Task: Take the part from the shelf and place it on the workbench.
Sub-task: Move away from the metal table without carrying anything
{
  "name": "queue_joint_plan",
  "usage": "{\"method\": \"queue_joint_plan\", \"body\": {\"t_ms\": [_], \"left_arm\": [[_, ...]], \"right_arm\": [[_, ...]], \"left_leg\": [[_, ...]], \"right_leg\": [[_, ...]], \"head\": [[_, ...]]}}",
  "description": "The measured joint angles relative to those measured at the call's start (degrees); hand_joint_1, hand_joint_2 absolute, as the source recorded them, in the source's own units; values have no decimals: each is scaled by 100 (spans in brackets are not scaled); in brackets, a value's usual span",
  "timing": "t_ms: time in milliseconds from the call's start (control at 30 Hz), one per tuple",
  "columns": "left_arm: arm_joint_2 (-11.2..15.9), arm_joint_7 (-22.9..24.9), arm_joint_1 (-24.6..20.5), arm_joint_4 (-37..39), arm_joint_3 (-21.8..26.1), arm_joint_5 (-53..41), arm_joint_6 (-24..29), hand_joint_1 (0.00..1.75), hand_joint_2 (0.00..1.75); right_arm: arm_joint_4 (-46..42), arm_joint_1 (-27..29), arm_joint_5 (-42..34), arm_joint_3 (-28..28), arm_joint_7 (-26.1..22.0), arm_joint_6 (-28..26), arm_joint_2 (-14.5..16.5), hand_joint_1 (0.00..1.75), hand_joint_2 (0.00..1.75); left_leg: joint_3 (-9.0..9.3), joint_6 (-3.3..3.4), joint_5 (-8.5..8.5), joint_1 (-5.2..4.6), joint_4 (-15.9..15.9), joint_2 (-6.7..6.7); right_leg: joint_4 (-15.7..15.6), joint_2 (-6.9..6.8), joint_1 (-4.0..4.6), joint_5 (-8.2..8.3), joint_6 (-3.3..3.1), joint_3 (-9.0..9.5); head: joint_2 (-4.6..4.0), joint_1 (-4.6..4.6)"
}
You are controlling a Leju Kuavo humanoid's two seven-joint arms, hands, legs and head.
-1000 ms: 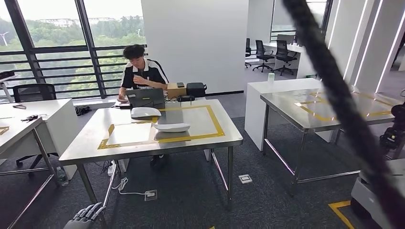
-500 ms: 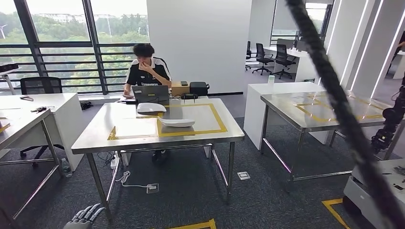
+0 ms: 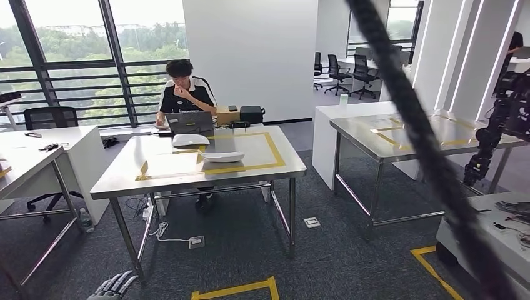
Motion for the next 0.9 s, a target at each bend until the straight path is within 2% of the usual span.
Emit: {"method": "queue_joint_plan", "body": {"t_ms": [33,67,100,133,167,200,267,300,333,367,433,467,500,533,567,633,667,700,733,867,900], "left_arm": [[1,-2,19,-1,4,3,3,0,175],[1,-4,29,-5,10,8,5,0,175],[2,-7,30,-15,18,13,8,0,175],[4,-10,31,-29,26,20,14,0,175],[6,-13,34,-42,34,26,20,0,175],[9,-14,40,-51,43,30,25,0,175],[13,-16,55,-54,63,34,29,0,175],[14,-16,58,-56,72,36,29,0,175],[14,-18,59,-58,78,36,29,0,175],[14,-21,59,-61,81,37,28,0,175],[14,-33,72,-61,84,37,27,0,175],[14,-38,84,-59,85,38,27,0,175],[13,-41,98,-58,85,38,27,0,175],[11,-40,112,-58,86,38,27,0,131],[8,-37,125,-58,86,37,27,0,87],[-1,-21,145,-68,87,34,28,0,0],[-4,-15,150,-74,89,37,27,0,0],[-10,-15,155,-82,93,47,25,0,0],[-13,-22,160,-90,101,60,16,0,0],[-20,-28,177,-109,167,98,-8,0,0],[-21,-22,180,-109,178,103,-8,0,0]], "right_arm": [[0,2,5,1,-8,0,-1,0,0],[0,2,12,2,-18,0,-2,0,0],[0,2,18,3,-33,0,-4,0,0],[-1,2,23,4,-48,0,-6,0,0],[-1,1,27,5,-60,0,-10,0,0],[-1,2,32,5,-69,0,-14,0,0],[-1,9,38,6,-73,1,-19,0,0],[-1,15,42,6,-72,1,-19,0,0],[0,19,43,6,-71,1,-19,0,0],[0,19,45,6,-65,1,-20,0,0],[1,15,45,6,-45,1,-27,0,0],[1,14,45,6,-26,1,-31,0,0],[1,14,45,6,-11,1,-33,0,0],[1,13,45,6,1,1,-34,0,0],[1,10,45,6,8,1,-35,0,0],[-1,-7,45,6,4,1,-49,0,0],[-1,-14,45,6,-3,1,-57,0,0],[-1,-18,45,6,-13,1,-64,0,0],[-1,-18,45,6,-28,1,-68,0,0],[-1,-7,45,6,-69,0,-66,0,0],[-1,-2,45,6,-69,-1,-64,0,0]], "left_leg": [[165,5,130,1,-125,0],[416,14,251,2,-412,1],[714,28,280,-3,-792,1],[956,50,262,-14,-1124,-5],[1104,76,208,-25,-1363,-10],[1160,111,163,-43,-1483,-17],[1100,210,226,-52,-1524,-11],[1072,266,278,-52,-1533,-4],[1028,319,336,-46,-1545,5],[975,359,396,-45,-1548,12],[823,399,514,-57,-1541,13],[744,403,573,-65,-1535,12],[666,401,628,-69,-1528,11],[593,394,680,-72,-1521,10],[527,383,729,-73,-1513,10],[436,344,809,-77,-1500,12],[413,315,842,-78,-1497,17],[403,282,876,-77,-1506,24],[399,258,893,-78,-1520,29],[384,340,741,-93,-1589,29],[383,332,822,-93,-1614,29]], "right_leg": [[8,0,0,55,13,-80],[23,0,-1,106,32,-150],[41,1,5,148,57,-213],[57,-1,10,187,87,-256],[69,-3,13,223,120,-278],[69,-4,12,262,154,-291],[72,-2,-5,309,228,-311],[129,2,-14,235,263,-349],[278,6,-19,64,294,-417],[541,9,-26,-195,316,-511],[1256,11,-25,-695,346,-704],[1525,11,-24,-800,350,-735],[1625,11,-23,-786,345,-683],[1509,11,-19,-680,331,-527],[1213,12,-12,-549,307,-275],[430,12,24,-458,241,296],[151,13,46,-474,206,470],[-5,13,64,-502,174,548],[-55,13,70,-483,157,544],[-126,11,70,-366,154,481],[-119,11,73,-343,126,463]], "head": [[0,1],[0,1],[0,0],[1,1],[1,-1],[1,-1],[0,-4],[0,-3],[0,-3],[0,-2],[1,-1],[1,0],[1,0],[0,0],[0,1],[1,-2],[1,-5],[1,-9],[0,-12],[0,-15],[0,-16]]}}
